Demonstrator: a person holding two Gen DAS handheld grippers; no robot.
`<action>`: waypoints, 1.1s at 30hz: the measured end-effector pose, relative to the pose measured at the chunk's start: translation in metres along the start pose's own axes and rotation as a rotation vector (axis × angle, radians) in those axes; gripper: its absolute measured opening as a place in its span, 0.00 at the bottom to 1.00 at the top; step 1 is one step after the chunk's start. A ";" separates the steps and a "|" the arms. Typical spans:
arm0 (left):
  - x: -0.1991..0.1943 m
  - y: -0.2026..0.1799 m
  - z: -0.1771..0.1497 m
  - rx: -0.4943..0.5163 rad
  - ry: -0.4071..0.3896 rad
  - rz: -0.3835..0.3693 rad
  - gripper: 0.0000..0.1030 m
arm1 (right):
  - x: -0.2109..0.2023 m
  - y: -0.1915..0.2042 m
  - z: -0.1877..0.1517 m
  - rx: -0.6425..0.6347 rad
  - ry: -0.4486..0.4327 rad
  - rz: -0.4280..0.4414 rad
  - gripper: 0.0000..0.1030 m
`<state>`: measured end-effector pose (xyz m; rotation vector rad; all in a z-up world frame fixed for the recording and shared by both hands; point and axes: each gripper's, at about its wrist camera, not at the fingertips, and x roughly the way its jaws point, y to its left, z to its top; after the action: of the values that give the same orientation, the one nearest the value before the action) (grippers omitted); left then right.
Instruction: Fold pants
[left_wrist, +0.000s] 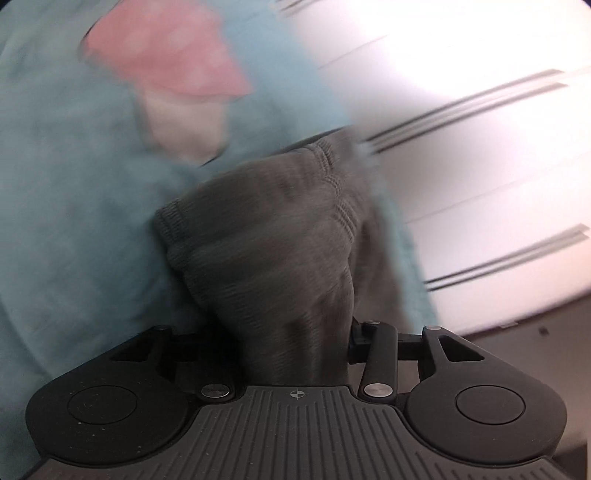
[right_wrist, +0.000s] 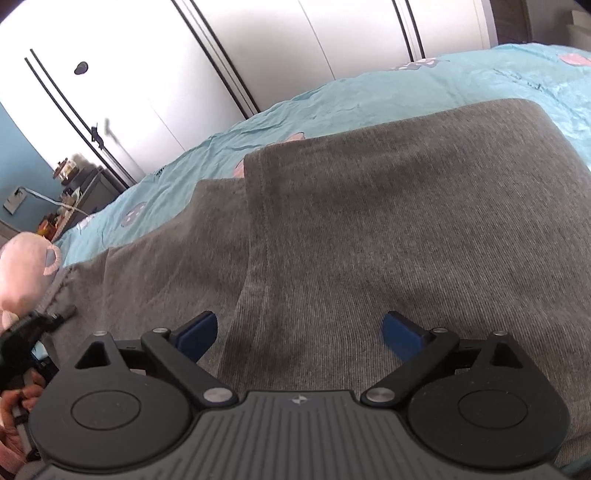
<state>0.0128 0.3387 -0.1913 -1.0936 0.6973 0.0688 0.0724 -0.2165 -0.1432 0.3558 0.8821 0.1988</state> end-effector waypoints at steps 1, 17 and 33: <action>0.001 -0.002 0.001 0.005 -0.004 -0.007 0.43 | 0.000 -0.001 0.000 0.003 -0.001 0.001 0.94; -0.036 -0.101 -0.013 0.221 -0.106 -0.010 0.21 | -0.062 -0.025 0.013 0.196 -0.137 0.011 0.94; 0.008 -0.348 -0.265 0.863 0.096 -0.332 0.26 | -0.194 -0.105 0.029 0.424 -0.436 -0.010 0.94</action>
<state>0.0238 -0.0512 0.0074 -0.3649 0.5335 -0.5307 -0.0227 -0.3807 -0.0276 0.7577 0.4873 -0.0793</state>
